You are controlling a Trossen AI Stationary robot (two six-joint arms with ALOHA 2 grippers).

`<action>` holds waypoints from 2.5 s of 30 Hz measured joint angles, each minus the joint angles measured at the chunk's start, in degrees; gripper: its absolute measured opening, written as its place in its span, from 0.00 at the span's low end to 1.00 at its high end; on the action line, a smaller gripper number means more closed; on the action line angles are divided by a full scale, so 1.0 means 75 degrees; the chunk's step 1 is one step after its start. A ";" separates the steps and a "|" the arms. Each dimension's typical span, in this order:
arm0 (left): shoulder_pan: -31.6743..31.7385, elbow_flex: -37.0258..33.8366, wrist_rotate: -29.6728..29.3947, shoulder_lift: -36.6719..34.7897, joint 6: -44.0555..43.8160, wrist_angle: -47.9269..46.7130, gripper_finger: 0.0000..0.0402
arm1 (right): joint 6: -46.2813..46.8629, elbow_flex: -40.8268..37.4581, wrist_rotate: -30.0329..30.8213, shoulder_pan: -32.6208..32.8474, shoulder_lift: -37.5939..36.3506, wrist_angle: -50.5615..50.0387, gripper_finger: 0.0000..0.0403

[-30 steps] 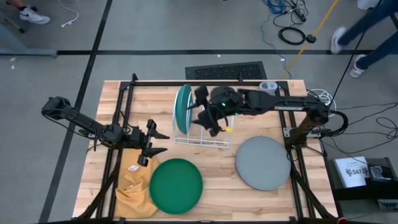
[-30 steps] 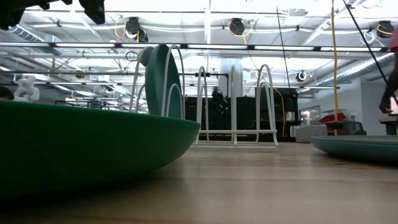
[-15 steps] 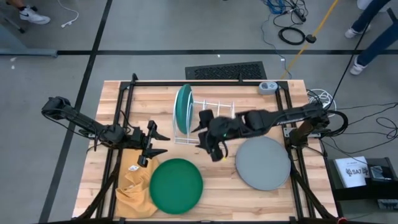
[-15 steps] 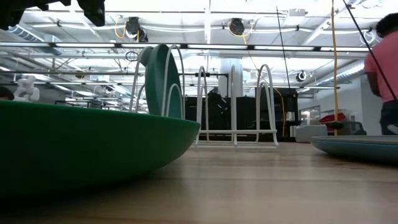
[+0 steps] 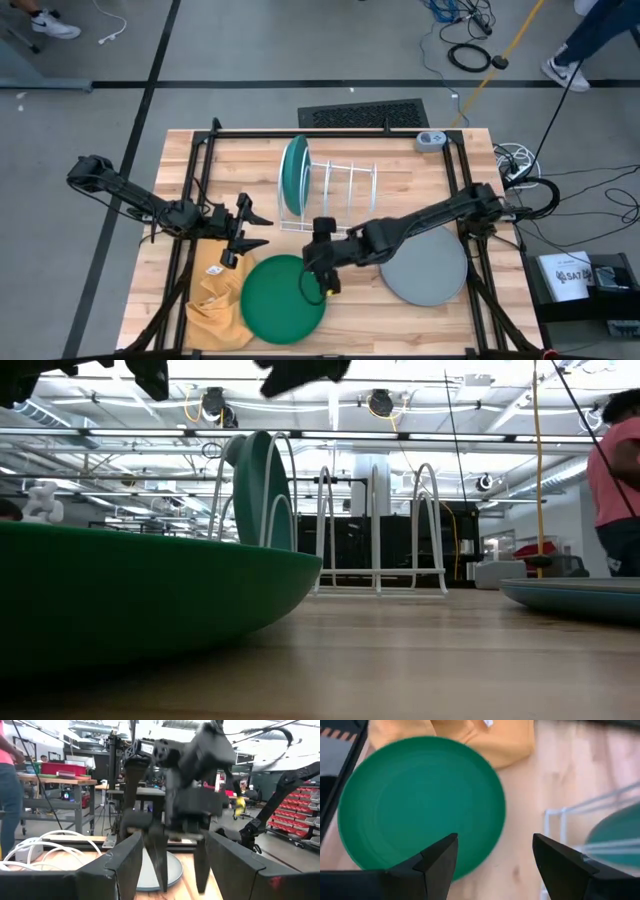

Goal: Sort dishes
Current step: Put the green plate in the white dish rack

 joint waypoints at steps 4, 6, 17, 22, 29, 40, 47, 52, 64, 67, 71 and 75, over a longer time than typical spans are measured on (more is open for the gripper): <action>0.0000 0.0000 0.0002 0.0000 -0.0002 0.0011 0.54 | 0.1460 0.0000 0.0041 0.0060 0.0478 -0.0004 0.62; 0.0000 0.0000 0.0002 0.0000 -0.0002 0.0020 0.54 | 0.2055 0.0000 0.0216 0.0111 0.0696 -0.0043 0.62; 0.0000 0.0000 0.0008 0.0000 -0.0059 0.0009 0.54 | 0.4058 -0.0003 0.0754 0.0157 0.1638 0.0004 0.62; -0.0143 0.0000 0.0066 -0.0002 -0.0226 -0.0093 0.54 | 0.4579 -0.0003 0.0997 0.0139 0.1805 -0.0019 0.62; -0.0481 0.0000 0.0079 0.0000 -0.0250 -0.0137 0.54 | 0.4722 -0.0003 0.1346 0.0109 0.1818 -0.0026 0.62; -0.0950 0.0000 0.0074 -0.0002 -0.0250 -0.0102 0.54 | 0.4530 -0.0003 0.1076 -0.0104 0.1818 -0.0309 0.62; -0.1014 0.0000 0.0072 -0.0003 -0.0250 -0.0099 0.54 | 0.4454 -0.0003 0.0784 -0.0161 0.1818 -0.0440 0.62; -0.1014 0.0000 0.0066 -0.0003 -0.0250 -0.0099 0.54 | 0.4457 -0.0003 0.0488 -0.0167 0.1881 -0.0456 0.62; -0.1011 0.0000 0.0006 -0.0002 -0.0250 -0.0055 0.54 | 0.4764 -0.0003 -0.0076 -0.0149 0.1984 -0.0423 0.62; -0.1014 0.0000 0.0002 -0.0002 -0.0250 -0.0041 0.54 | 0.4843 0.0003 -0.0276 -0.0149 0.2164 -0.0322 0.62; -0.1014 0.0000 -0.0001 -0.0003 -0.0250 -0.0017 0.54 | 0.4897 0.0000 -0.0295 -0.0138 0.2397 -0.0323 0.60; -0.1011 0.0000 -0.0001 -0.0003 -0.0250 -0.0012 0.54 | 0.4843 0.0003 -0.0288 -0.0138 0.2424 -0.0264 0.49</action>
